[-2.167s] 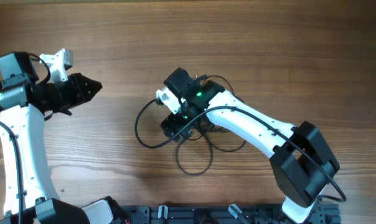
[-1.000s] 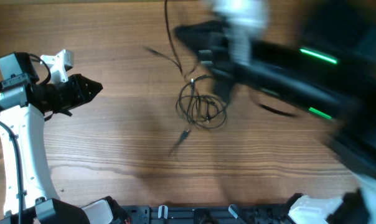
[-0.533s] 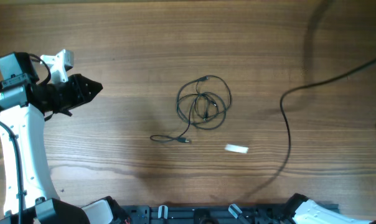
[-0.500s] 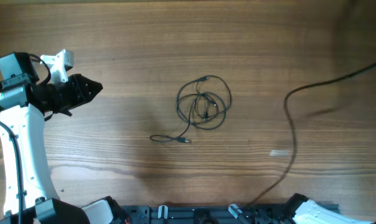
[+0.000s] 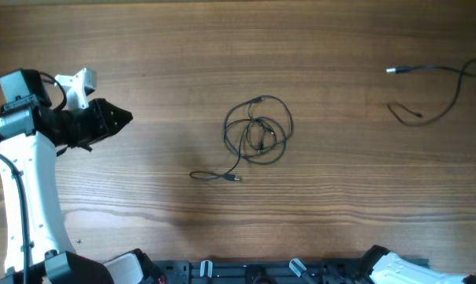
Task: Untangle cables
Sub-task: 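Pull the grasped cable far rightward with the right gripper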
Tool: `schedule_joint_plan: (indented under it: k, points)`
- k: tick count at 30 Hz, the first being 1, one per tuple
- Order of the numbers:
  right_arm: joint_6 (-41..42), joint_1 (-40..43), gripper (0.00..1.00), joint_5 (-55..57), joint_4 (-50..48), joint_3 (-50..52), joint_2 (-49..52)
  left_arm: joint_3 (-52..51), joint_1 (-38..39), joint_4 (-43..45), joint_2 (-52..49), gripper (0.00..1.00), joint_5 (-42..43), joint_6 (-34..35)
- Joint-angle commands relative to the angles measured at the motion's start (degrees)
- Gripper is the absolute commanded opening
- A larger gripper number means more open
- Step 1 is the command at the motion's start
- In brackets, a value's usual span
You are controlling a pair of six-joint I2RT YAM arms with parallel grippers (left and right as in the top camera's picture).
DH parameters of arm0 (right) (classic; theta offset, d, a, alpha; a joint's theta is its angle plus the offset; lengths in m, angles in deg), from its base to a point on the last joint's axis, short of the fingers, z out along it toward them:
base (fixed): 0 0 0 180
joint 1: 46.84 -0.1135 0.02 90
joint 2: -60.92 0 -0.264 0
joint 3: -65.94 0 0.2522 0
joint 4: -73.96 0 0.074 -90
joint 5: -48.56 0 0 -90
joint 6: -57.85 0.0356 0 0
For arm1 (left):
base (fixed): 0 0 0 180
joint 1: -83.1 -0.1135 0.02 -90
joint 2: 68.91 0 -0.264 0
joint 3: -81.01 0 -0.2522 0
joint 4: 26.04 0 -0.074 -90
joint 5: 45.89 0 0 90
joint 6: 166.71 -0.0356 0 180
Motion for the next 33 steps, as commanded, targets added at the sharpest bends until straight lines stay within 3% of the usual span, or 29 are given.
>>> schedule_joint_plan:
  k: [1, 12, 20, 25, 33]
  points:
    - [-3.7, 0.7, 0.04, 6.5, -1.7, 0.0, -0.1, 0.3, 0.2, -1.1, 1.0, 0.14, 0.1, -1.7]
    - [1.4, 5.5, 0.04, 3.5, -2.7, 0.0, 4.4, 0.3, 0.2, -1.5, 1.0, 0.14, 0.1, -1.7]
    - [9.5, 16.2, 0.04, -3.1, 0.8, 0.0, 15.2, 0.3, 0.2, -2.8, 1.0, 0.14, 0.1, -3.0]
    - [16.7, 30.7, 0.04, -19.1, 2.1, 0.8, 18.8, 0.3, 0.2, -3.1, 1.0, 0.14, 0.1, -3.0]
    - [38.3, 70.2, 0.04, -60.1, 1.2, 6.0, 19.6, 0.3, 0.2, -3.0, 1.0, 0.14, 0.1, -3.0]
